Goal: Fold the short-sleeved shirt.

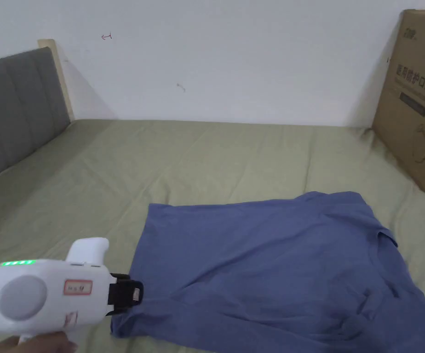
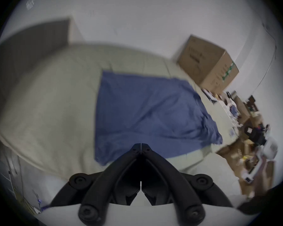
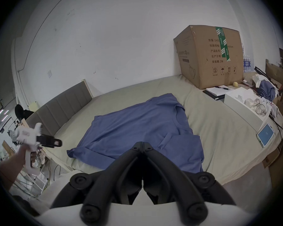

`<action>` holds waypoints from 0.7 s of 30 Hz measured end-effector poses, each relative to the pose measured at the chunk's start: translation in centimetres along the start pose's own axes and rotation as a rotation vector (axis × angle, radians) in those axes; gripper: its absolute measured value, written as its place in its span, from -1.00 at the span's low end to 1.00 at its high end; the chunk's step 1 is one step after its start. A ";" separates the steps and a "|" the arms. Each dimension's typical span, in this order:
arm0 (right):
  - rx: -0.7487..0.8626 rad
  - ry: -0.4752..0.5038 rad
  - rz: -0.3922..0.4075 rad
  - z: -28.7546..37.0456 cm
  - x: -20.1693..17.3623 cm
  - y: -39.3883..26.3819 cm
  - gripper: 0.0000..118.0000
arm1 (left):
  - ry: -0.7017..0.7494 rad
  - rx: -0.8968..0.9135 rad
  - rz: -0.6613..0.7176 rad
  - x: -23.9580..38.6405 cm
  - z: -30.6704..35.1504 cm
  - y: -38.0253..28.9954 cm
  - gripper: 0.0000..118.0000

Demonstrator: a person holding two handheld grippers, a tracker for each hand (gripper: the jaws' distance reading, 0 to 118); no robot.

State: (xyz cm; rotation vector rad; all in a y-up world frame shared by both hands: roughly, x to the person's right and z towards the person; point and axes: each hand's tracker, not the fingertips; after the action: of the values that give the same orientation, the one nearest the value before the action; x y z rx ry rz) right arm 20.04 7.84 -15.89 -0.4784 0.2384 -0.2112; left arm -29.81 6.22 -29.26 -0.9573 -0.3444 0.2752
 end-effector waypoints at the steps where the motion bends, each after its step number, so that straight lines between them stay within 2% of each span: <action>1: -0.012 0.005 -0.002 -0.1 0.1 0.2 -1.00 | -0.048 -0.080 0.039 -0.9 -1.7 0.7 -1.00; 2: -0.023 0.013 0.006 -0.2 0.0 0.0 -1.00 | -0.038 -0.129 0.084 -2.7 -3.3 1.4 -0.85; 5: -0.066 0.027 0.032 -0.9 -0.1 -0.4 -1.00 | 0.094 -0.165 0.091 -4.0 -6.7 2.5 0.85; 6: -0.076 0.025 0.051 -1.1 -0.2 -0.7 -1.00 | 0.143 -0.157 0.070 -4.4 -7.4 2.6 0.95; 7: -0.086 0.020 0.075 -1.3 -0.5 -0.9 -1.00 | 0.177 -0.111 0.046 -4.6 -8.0 2.9 0.92; 9: -0.108 0.009 0.108 -2.0 -0.6 -1.1 -1.00 | 0.211 -0.161 0.031 -5.1 -9.9 3.2 0.90; 10: -0.121 0.000 0.119 -2.4 -0.7 -1.2 -1.00 | 0.203 -0.238 0.042 -5.5 -10.5 3.3 0.74; 11: -0.132 -0.003 0.121 -2.8 -0.8 -1.3 -1.00 | 0.172 -0.262 0.057 -5.9 -11.0 3.0 0.24; 12: -0.140 -0.002 0.117 -3.0 -0.7 -1.3 -1.00 | 0.173 -0.263 0.063 -5.9 -11.3 2.5 -0.60; 13: -0.150 0.002 0.103 -3.4 -0.3 -1.1 -1.00 | 0.207 -0.260 0.057 -5.8 -11.6 1.9 -0.74; 15: -0.154 0.010 0.075 -3.7 0.1 -1.0 -1.00 | 0.193 -0.207 0.043 -5.0 -10.1 1.2 -0.85; 21: -0.127 -0.017 0.029 -3.7 2.0 -0.9 -1.00 | 0.112 0.046 0.012 -4.6 -5.5 -1.0 -0.87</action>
State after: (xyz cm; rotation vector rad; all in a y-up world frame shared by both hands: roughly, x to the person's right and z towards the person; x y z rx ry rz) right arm 20.78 5.00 -19.03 -0.6019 0.2430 -0.1639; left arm -31.67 -0.16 -32.12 -0.9252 -0.2292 0.2385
